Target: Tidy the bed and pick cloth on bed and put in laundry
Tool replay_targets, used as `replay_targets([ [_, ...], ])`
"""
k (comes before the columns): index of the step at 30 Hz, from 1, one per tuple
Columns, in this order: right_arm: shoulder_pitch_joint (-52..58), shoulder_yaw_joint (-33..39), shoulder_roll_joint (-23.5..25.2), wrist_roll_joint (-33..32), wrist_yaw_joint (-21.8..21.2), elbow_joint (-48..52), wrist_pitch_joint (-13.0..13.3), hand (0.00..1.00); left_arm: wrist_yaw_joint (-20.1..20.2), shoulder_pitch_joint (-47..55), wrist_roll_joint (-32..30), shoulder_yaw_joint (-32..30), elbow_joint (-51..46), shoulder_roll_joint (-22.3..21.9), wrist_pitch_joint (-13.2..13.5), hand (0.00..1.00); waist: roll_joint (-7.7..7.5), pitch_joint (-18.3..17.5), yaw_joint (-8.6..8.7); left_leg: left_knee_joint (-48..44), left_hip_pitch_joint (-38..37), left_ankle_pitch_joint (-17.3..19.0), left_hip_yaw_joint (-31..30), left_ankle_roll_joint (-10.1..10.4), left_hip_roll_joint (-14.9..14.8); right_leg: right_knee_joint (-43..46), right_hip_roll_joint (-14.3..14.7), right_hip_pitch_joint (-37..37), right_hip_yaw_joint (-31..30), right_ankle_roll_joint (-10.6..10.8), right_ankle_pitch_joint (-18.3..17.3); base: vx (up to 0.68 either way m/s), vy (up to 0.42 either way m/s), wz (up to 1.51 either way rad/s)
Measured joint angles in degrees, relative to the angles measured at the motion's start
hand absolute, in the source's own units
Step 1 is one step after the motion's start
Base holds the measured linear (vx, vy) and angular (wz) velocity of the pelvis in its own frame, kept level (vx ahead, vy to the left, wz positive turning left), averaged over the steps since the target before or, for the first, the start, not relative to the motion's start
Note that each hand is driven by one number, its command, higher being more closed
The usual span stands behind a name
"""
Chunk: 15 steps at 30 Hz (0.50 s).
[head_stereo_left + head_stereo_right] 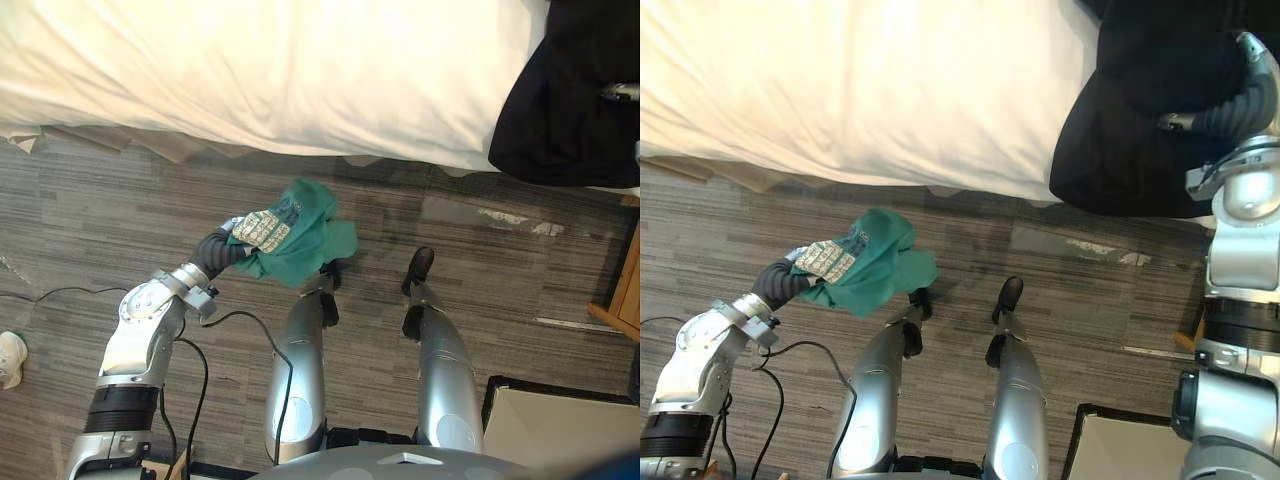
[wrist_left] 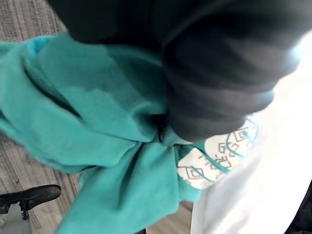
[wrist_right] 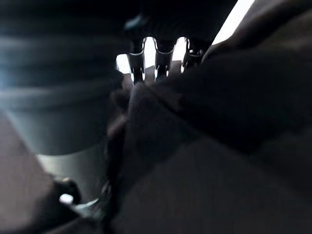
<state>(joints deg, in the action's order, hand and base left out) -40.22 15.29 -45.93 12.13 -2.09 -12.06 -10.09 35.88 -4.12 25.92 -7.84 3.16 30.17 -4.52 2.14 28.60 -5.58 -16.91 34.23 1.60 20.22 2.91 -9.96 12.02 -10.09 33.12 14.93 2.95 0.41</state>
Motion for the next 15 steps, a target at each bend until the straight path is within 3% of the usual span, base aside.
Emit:
replay_targets([
  [6, 0.13, 0.05, 2.79, -6.76, 2.14, -2.6, 4.39, 1.0, -0.03, 0.1, 0.07, 0.08, 1.06, -1.91, -0.07, 1.0, 0.09, -0.06, -0.1, 0.95, -0.69, -1.04, 0.53, 0.34, -0.21, 0.02, 0.2, -0.2, 0.1, -0.35, 0.21, -0.02, -0.022, 0.01],
  [15, 12.6, 0.03, 17.65, -14.96, 6.46, -2.47, 11.59, 1.0, -2.8, 2.52, -0.25, 2.34, 0.19, -9.51, -0.07, 1.0, 0.43, -1.54, -0.06, 3.27, -8.16, -1.28, 2.45, -0.02, 0.32, 0.54, -0.1, -5.83, 0.0, -0.85, -0.36, -0.01, -0.005, -0.03],
])
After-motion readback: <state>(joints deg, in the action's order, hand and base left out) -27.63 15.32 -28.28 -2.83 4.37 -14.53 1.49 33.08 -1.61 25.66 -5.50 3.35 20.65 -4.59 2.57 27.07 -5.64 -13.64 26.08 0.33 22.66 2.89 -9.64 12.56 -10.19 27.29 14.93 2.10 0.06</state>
